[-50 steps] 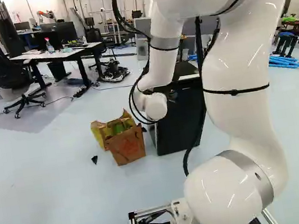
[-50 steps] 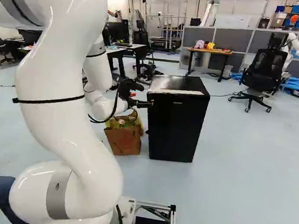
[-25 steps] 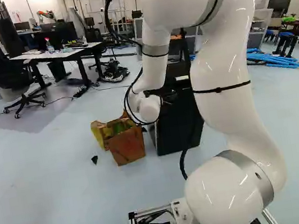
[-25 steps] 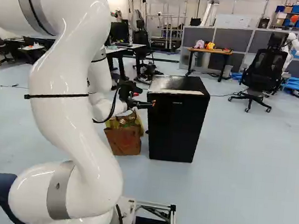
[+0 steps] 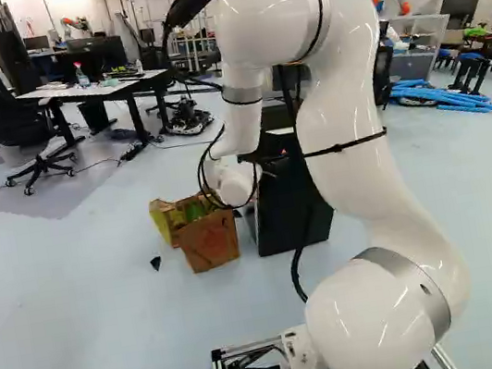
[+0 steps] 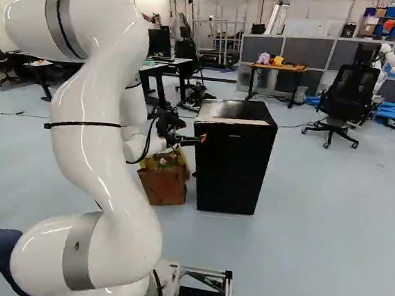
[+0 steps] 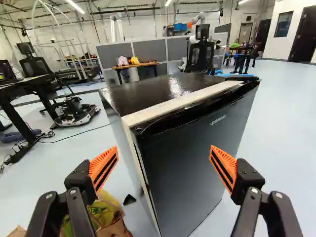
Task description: Grab a drink from the fridge
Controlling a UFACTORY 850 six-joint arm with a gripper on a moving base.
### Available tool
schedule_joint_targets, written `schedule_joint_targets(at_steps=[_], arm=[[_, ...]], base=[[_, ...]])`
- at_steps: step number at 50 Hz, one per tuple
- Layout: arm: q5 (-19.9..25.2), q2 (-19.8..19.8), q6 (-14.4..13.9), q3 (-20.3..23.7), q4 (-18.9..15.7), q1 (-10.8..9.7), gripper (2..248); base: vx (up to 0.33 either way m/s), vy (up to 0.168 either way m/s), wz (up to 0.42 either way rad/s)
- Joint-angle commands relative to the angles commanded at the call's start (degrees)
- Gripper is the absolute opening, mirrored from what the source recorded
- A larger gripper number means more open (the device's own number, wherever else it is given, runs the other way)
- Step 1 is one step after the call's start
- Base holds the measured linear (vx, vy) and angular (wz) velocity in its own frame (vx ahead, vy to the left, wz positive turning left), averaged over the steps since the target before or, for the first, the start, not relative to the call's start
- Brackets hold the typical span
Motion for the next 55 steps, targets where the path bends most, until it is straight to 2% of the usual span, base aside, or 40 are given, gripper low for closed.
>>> schedule_joint_targets(at_steps=[7, 21, 55], arm=[[1.6, -1.9, 0.0, -1.5, 1.8, 0.5, 247], [4.2, -3.4, 0.0, -3.9, 4.9, 1.1, 247], [3.8, -6.3, 0.0, -8.7, 4.9, -0.1, 247]], base=[[0.000, 0.000, 0.000], [0.000, 0.000, 0.000], [0.000, 0.000, 0.000]])
